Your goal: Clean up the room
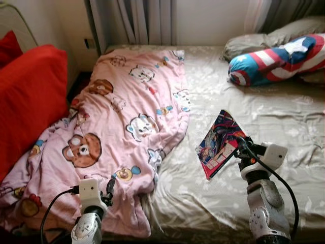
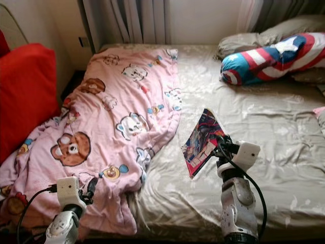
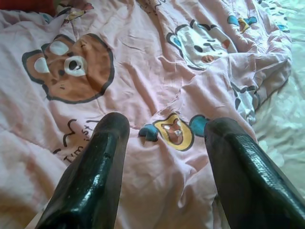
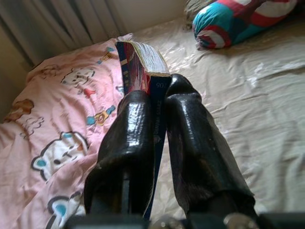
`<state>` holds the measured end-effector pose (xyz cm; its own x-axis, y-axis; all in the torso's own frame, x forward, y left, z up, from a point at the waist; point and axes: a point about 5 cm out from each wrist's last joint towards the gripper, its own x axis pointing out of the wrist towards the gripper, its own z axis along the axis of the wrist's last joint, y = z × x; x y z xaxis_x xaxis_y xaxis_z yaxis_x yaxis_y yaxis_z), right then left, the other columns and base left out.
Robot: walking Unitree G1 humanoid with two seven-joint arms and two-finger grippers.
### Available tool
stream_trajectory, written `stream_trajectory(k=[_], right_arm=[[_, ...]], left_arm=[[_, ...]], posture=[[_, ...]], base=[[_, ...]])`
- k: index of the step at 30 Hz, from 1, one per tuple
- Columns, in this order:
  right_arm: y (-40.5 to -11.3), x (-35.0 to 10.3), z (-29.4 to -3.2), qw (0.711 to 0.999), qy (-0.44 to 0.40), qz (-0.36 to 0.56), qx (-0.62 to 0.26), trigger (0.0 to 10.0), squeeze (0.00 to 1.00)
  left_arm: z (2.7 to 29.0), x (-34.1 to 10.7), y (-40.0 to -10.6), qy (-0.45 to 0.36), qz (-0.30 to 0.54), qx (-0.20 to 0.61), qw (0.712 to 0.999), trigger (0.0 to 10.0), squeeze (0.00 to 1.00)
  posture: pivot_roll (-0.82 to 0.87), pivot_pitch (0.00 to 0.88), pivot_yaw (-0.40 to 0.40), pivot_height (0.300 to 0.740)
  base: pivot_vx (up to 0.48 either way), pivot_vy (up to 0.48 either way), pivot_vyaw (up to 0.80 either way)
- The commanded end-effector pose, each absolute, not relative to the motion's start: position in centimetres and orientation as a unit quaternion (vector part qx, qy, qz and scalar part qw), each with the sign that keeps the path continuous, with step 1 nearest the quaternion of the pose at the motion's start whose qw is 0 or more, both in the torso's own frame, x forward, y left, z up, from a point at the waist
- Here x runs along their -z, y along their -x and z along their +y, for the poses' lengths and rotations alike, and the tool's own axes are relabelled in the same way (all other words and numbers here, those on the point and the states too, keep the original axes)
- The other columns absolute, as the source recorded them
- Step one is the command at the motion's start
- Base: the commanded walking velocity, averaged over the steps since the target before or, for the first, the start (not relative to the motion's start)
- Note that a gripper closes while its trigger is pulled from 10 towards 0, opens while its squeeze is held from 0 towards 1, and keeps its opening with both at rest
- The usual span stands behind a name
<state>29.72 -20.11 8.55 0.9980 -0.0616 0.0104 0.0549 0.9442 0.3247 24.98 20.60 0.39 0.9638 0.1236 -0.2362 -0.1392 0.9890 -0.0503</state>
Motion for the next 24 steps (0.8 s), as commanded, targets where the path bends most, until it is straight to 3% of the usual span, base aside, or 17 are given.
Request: stream_trajectory(k=[1, 4, 10, 24], right_arm=[[-29.8, -9.0, -20.5, 0.986, -0.158, -0.025, 0.044, 10.0, 0.0], [-30.0, -8.7, -20.9, 0.983, -0.173, -0.016, 0.059, 10.0, 0.0], [-30.1, -8.7, -21.5, 0.981, -0.176, -0.011, 0.084, 10.0, 0.0], [-30.5, -8.8, -19.3, 0.982, -0.177, -0.017, 0.064, 10.0, 0.0]], left_arm=[[20.7, 0.2, -24.5, 0.028, 0.129, -0.064, 0.989, 10.0, 0.0], [20.5, 0.1, -24.6, 0.014, 0.125, -0.052, 0.991, 10.0, 0.0], [20.5, -0.4, -25.0, 0.017, 0.107, -0.059, 0.992, 10.0, 0.0], [20.9, -0.8, -24.9, 0.018, 0.094, -0.065, 0.993, 10.0, 0.0]], posture=[[-0.05, 0.012, -0.036, 0.74], [-0.05, 0.015, -0.036, 0.74], [-0.04, 0.081, -0.042, 0.74], [-0.03, 0.142, -0.034, 0.74]], base=[[0.0, 0.0, 0.0], [0.0, 0.0, 0.0], [0.0, -0.338, -0.67], [0.0, -0.351, 0.0]])
